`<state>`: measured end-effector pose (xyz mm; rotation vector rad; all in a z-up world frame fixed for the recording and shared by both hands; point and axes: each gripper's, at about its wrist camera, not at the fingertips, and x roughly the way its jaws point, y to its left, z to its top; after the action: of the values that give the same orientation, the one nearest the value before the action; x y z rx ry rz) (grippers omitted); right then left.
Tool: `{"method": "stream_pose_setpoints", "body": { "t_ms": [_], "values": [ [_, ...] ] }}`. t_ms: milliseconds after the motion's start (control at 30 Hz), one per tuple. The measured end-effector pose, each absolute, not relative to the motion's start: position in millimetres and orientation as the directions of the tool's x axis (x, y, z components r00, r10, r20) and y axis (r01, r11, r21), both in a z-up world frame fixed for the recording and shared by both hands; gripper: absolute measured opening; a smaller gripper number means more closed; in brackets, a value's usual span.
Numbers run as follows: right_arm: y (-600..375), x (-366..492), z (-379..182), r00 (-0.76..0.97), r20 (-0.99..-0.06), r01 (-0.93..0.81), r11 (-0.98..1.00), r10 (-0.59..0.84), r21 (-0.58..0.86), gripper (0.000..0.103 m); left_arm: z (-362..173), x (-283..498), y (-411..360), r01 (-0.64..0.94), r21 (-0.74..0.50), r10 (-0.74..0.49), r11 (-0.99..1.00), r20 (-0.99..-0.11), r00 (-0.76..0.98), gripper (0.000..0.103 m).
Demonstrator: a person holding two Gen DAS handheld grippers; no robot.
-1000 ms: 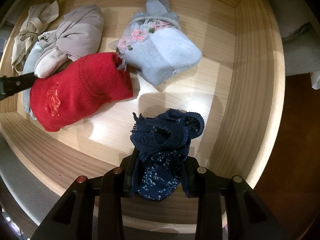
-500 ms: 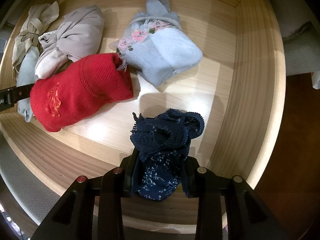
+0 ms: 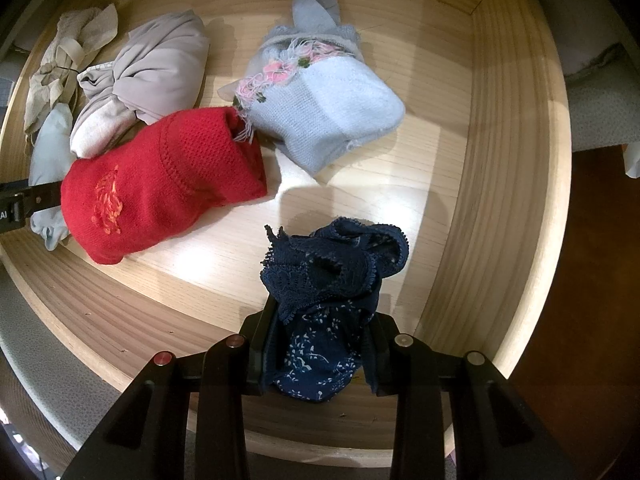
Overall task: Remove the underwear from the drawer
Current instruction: 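Move the left gripper into the drawer and close on the pale blue cloth, then lift the pale blue cloth with the left gripper over the white box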
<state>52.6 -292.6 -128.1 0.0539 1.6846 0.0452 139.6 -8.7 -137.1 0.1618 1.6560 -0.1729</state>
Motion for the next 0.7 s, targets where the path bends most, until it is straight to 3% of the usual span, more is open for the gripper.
{"method": "stream_pose_setpoints", "body": {
  "t_ms": [367,700],
  "values": [
    [-293,53,-128,-0.114,-0.992,0.009,0.998,0.063,0.062,0.031,-127,135,-29,0.237,-0.004,0.009,0.971,-0.999,-0.052,0.047],
    [-293,54,-128,-0.114,-0.991,0.008,0.998,0.063,0.063,0.031,-105,140,-22,0.231,-0.020,-0.016,0.973,-1.000,-0.019,0.043]
  ]
}}
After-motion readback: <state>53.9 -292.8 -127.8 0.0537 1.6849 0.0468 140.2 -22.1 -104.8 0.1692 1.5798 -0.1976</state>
